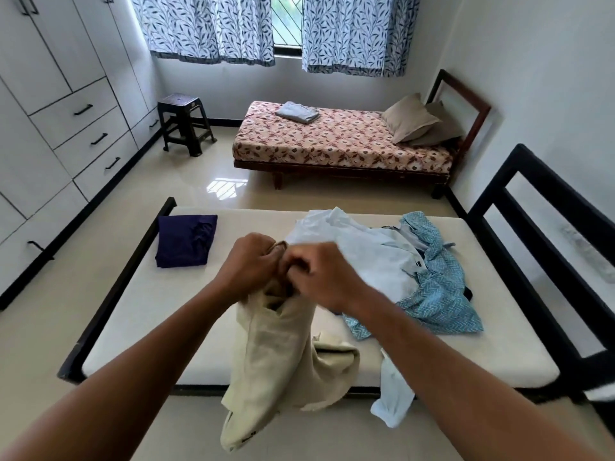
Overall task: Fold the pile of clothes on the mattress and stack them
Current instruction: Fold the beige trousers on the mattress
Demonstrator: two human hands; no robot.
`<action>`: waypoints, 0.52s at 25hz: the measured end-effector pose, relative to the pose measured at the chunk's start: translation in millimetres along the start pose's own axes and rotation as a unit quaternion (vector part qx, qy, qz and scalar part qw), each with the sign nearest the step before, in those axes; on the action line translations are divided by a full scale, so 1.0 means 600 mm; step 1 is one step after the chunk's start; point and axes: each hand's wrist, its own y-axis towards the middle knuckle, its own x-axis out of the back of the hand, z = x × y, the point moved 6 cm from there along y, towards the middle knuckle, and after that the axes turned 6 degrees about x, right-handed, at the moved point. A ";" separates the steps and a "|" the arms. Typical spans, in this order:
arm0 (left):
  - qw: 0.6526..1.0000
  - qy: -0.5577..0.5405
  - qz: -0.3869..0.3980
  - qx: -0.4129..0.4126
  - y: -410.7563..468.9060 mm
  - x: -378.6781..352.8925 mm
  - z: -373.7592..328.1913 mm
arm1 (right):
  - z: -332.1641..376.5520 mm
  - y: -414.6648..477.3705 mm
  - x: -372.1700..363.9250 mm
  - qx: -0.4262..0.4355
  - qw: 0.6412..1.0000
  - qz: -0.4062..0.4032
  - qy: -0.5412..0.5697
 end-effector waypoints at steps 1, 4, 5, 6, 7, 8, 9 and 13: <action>1.000 -0.010 -0.018 0.010 0.005 0.006 0.006 | -0.002 -0.011 -0.034 -0.005 0.994 0.089 -0.066; 0.999 0.028 -0.035 0.032 -0.005 0.003 0.027 | -0.052 -0.033 -0.061 -0.088 0.915 0.282 -0.274; 0.998 0.044 -0.034 0.031 -0.013 -0.005 0.031 | -0.058 -0.029 -0.056 -0.111 0.904 0.303 -0.280; 0.998 0.045 -0.035 0.027 -0.018 -0.012 0.032 | -0.056 -0.024 -0.055 -0.120 0.904 0.316 -0.260; 0.998 0.036 -0.040 0.020 -0.020 -0.015 0.030 | -0.047 -0.017 -0.058 -0.116 0.911 0.324 -0.228; 0.998 0.024 -0.047 0.015 -0.018 -0.015 0.028 | -0.039 -0.010 -0.069 -0.111 0.918 0.327 -0.195; 0.998 0.018 -0.055 0.010 -0.017 -0.011 0.022 | -0.034 -0.006 -0.081 -0.113 0.923 0.328 -0.164; 0.999 0.018 -0.050 0.000 -0.017 -0.008 0.026 | -0.053 0.002 -0.142 -0.080 0.892 0.370 -0.246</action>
